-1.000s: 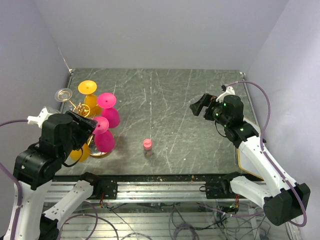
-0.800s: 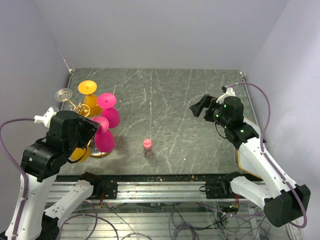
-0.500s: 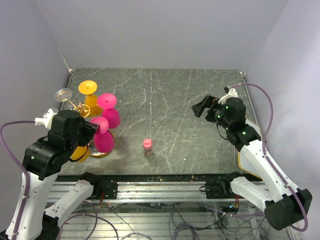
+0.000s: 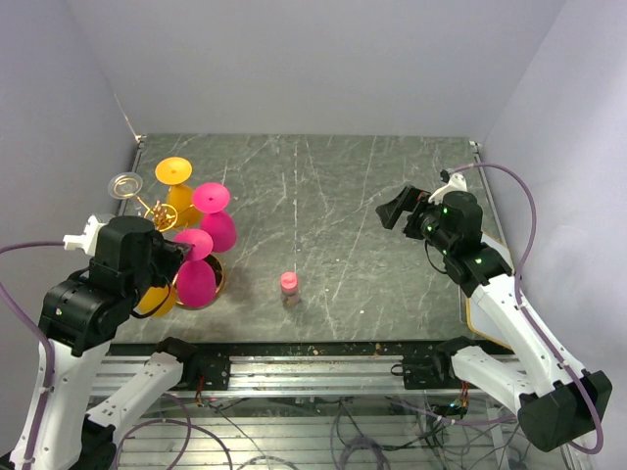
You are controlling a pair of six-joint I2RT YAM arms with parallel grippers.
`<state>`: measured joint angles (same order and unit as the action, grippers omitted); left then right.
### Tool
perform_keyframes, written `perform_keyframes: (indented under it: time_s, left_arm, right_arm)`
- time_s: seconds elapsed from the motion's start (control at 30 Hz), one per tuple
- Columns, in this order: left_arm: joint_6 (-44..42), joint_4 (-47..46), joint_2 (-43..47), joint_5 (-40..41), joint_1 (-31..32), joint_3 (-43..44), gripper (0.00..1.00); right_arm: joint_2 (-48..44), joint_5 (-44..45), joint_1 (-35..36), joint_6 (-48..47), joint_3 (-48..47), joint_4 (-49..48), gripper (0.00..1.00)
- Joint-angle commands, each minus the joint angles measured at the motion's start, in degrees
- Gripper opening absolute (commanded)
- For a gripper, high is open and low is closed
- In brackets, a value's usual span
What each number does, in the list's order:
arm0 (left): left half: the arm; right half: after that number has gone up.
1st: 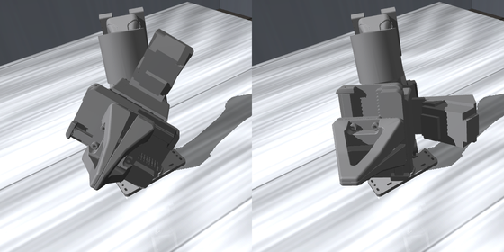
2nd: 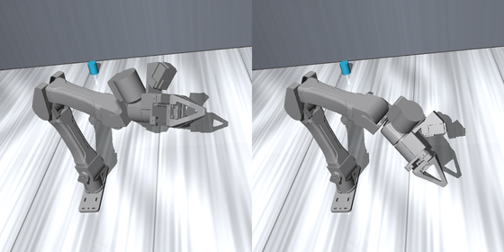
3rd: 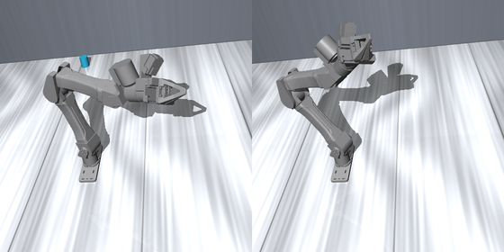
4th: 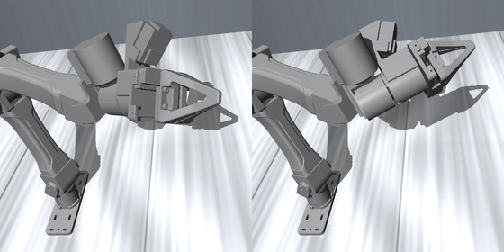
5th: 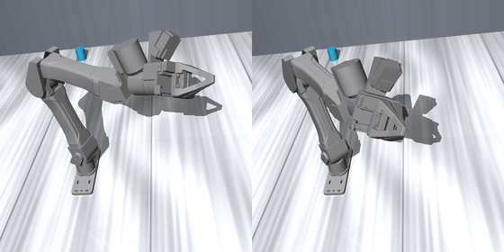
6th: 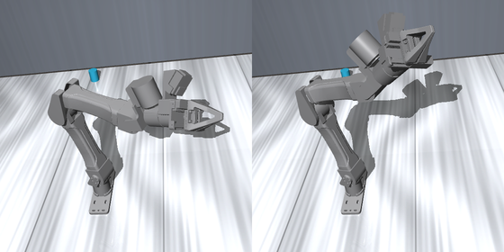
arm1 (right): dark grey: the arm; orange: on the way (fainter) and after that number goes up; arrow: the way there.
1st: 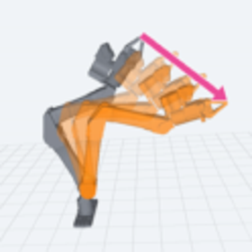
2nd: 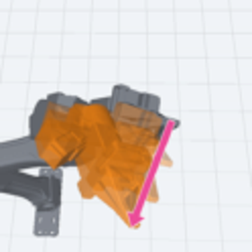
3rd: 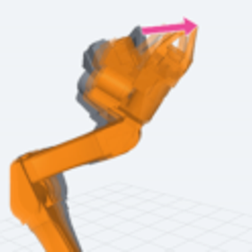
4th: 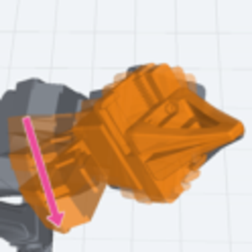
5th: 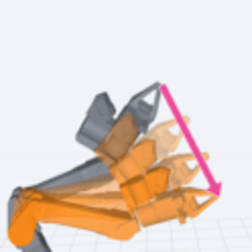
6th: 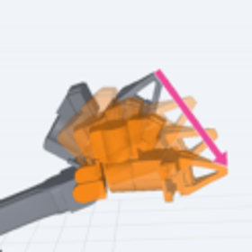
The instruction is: Take the wine glass off the wine glass rack
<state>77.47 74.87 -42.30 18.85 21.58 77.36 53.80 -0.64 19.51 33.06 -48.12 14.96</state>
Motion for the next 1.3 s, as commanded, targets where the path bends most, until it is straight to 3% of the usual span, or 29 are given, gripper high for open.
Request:
perform_keyframes:
  time_s: [0.0,0.2,0.53,0.7,0.9,1.27]
  left_arm:
    - [0.42,2.09,0.32,0.83,-0.40,0.78,0.17]
    - [0.62,1.47,0.37,0.59,-0.40,1.46,0.13]
    - [2.14,3.99,1.23,0.94,-0.42,1.30,0.18]
    - [2.25,2.89,1.92,0.71,-0.42,0.35,0.13]
    - [2.86,-1.37,2.38,-0.48,-0.40,-0.57,0.07]
    - [8.33,-18.91,9.36,-2.81,-0.41,-10.91,0.07]
  right_arm:
    - [-0.39,0.86,-0.33,0.10,-0.35,0.81,1.00]
    - [-0.82,1.44,-0.33,0.06,-0.41,0.99,1.00]
    - [-0.77,1.66,-0.34,0.29,0.00,1.21,1.00]
    - [-0.88,1.63,-0.34,0.52,-0.03,1.25,1.00]
    - [-1.13,1.83,-0.35,0.53,0.13,1.21,1.00]
    - [-0.17,1.92,-0.33,-0.67,-0.51,2.18,1.00]
